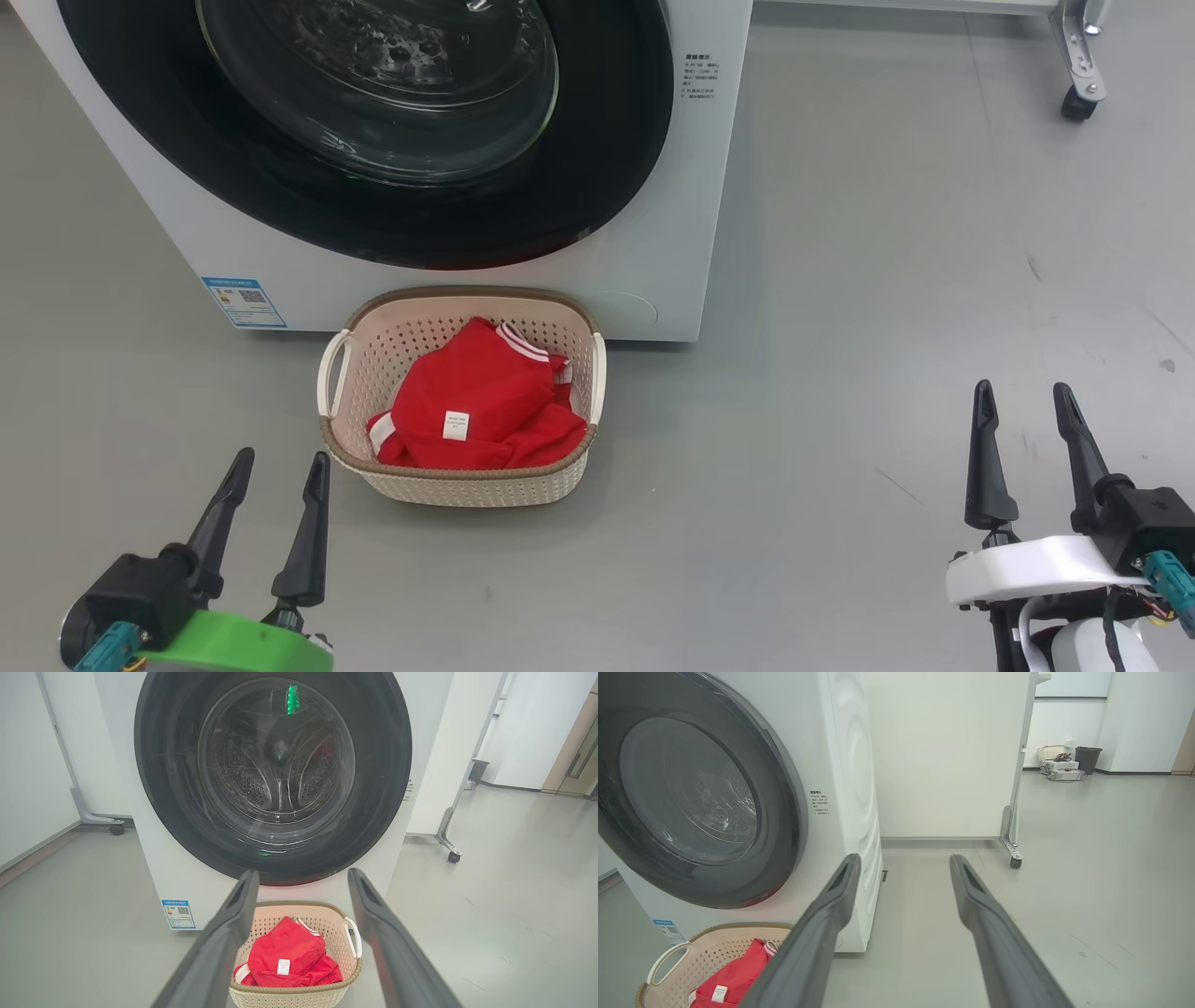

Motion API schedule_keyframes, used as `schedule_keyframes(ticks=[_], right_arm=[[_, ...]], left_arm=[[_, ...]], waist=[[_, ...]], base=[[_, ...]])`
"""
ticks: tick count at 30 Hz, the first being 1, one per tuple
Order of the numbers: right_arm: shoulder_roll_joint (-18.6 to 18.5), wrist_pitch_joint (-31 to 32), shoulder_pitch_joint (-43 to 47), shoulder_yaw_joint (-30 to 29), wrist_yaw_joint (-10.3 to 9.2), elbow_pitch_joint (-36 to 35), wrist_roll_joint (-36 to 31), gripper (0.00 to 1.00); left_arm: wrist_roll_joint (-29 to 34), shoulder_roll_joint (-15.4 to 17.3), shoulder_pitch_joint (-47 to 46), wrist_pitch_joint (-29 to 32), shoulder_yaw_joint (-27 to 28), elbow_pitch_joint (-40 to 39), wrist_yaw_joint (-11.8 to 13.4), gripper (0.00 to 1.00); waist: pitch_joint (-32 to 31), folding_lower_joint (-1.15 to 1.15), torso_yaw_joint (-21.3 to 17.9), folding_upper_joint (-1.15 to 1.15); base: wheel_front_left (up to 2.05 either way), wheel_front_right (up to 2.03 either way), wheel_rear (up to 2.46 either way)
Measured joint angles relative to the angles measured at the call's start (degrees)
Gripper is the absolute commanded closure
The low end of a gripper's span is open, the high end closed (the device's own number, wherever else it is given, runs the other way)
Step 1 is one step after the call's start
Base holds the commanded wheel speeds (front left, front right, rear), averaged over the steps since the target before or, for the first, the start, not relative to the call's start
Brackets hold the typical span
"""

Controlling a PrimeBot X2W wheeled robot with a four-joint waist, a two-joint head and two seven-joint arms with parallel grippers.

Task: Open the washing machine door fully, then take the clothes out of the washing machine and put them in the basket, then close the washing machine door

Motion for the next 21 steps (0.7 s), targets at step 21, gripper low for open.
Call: schedule_keyframes(ticks=[21], right_arm=[[0.1,0.0,0.6,-0.4,0.07,0.0,0.0,0.00]], left_arm=[[-0.2,0.0,0.0,0.0,-0.1,-0.4,0.0,0.00]], waist=[[-0.8,0.00,0.1,0.00]], base=[[0.00,0.00,0.00]])
